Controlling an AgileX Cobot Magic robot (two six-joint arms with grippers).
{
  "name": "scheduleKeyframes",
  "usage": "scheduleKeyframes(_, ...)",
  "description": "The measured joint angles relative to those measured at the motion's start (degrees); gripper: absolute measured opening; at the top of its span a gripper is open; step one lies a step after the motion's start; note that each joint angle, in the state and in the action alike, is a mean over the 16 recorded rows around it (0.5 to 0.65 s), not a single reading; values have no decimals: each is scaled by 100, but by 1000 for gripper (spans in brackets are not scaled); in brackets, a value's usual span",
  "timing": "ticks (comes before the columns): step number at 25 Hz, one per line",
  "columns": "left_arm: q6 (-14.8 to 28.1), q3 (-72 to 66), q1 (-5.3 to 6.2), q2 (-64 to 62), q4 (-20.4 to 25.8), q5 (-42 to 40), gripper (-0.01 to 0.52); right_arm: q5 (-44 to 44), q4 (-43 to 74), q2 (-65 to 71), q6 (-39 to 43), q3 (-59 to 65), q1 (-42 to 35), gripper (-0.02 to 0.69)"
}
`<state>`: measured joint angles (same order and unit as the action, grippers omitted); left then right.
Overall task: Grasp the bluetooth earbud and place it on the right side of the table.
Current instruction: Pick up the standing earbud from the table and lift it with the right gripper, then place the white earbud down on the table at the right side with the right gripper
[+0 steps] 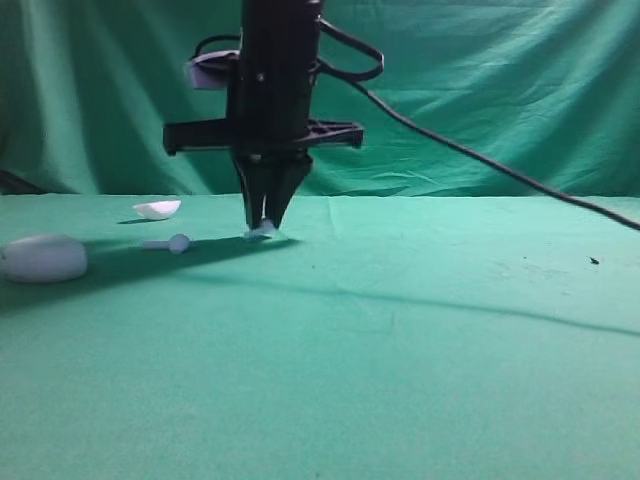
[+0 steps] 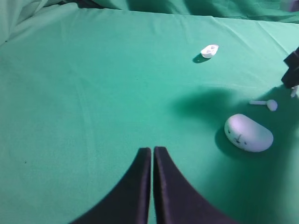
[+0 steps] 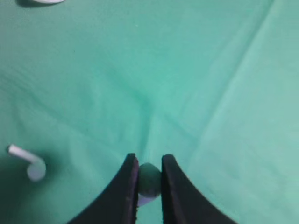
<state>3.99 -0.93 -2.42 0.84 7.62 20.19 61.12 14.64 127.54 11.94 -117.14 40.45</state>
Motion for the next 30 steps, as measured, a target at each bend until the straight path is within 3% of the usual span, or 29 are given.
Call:
scheduleKeyframes(7,0,0,0,0,0,0,0,618,129,-1080,-70,407,-381,92)
scheduleKeyframes(13,0,0,0,0,0,0,0,563,190,-2174,40,1796,-1073,92)
scheduleKeyframes(23,0,0,0,0,0,0,0,-1248,236,-3133,438,5114,-2271,92)
scheduleKeyframes(30,0,0,0,0,0,0,0,-2506,349,-2931,540,6150,-2582,114)
